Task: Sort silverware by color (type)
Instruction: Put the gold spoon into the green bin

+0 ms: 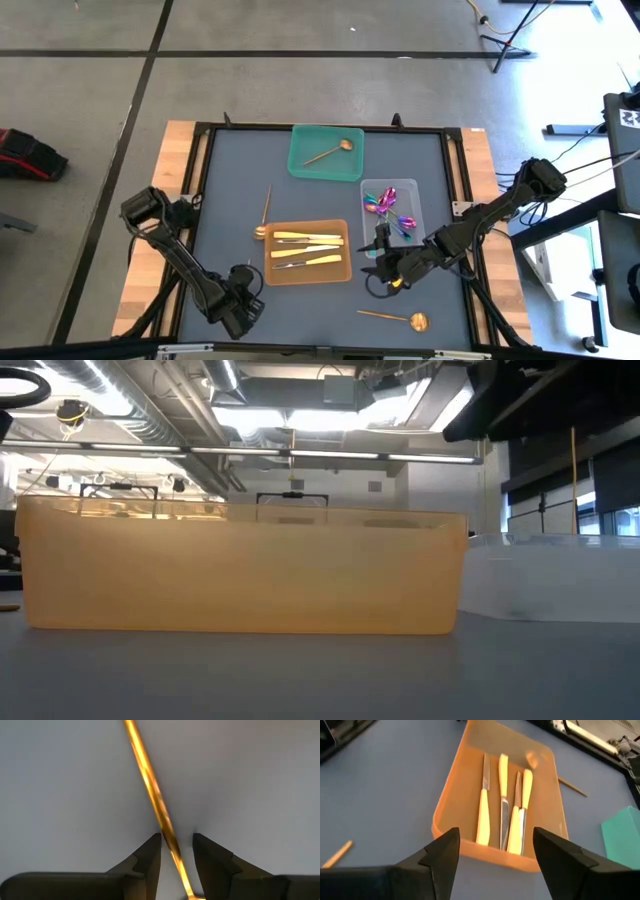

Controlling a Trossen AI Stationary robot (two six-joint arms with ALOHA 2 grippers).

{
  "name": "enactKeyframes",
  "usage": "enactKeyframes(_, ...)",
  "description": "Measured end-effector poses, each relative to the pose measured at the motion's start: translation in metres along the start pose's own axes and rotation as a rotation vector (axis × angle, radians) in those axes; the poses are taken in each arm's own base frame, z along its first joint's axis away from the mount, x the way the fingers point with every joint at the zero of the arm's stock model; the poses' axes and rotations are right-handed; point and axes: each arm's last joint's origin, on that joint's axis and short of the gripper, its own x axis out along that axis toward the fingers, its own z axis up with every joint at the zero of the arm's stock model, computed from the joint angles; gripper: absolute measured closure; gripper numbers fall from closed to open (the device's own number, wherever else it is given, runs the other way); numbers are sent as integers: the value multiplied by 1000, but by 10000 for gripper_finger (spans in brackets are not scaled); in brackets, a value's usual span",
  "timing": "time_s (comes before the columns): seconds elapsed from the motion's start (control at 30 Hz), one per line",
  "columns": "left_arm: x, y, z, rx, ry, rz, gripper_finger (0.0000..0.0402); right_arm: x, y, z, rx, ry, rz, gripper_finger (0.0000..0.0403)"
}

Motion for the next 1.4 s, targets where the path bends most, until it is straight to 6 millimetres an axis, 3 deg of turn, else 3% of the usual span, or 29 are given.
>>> enactKeyframes(0.17, 1, 0, 0, 30, -11, -9, 300, 0, 0, 1, -2, -8, 0, 164)
enactKeyframes(0.33, 1, -1, -2, 101, -47, -39, 338, 0, 0, 1, 5, -8, -4, 164)
enactKeyframes(0.6, 0, 2, -2, 76, -46, -24, 393, 0, 0, 0, 37, -3, -10, 164)
enactKeyframes(1.03, -32, 10, -14, 107, -148, -97, 385, 0, -1, 0, 33, -1, -25, 164)
enactKeyframes(1.4, -67, 26, -1, 124, -260, -126, 385, -9, -6, 4, -35, -23, -55, 164)
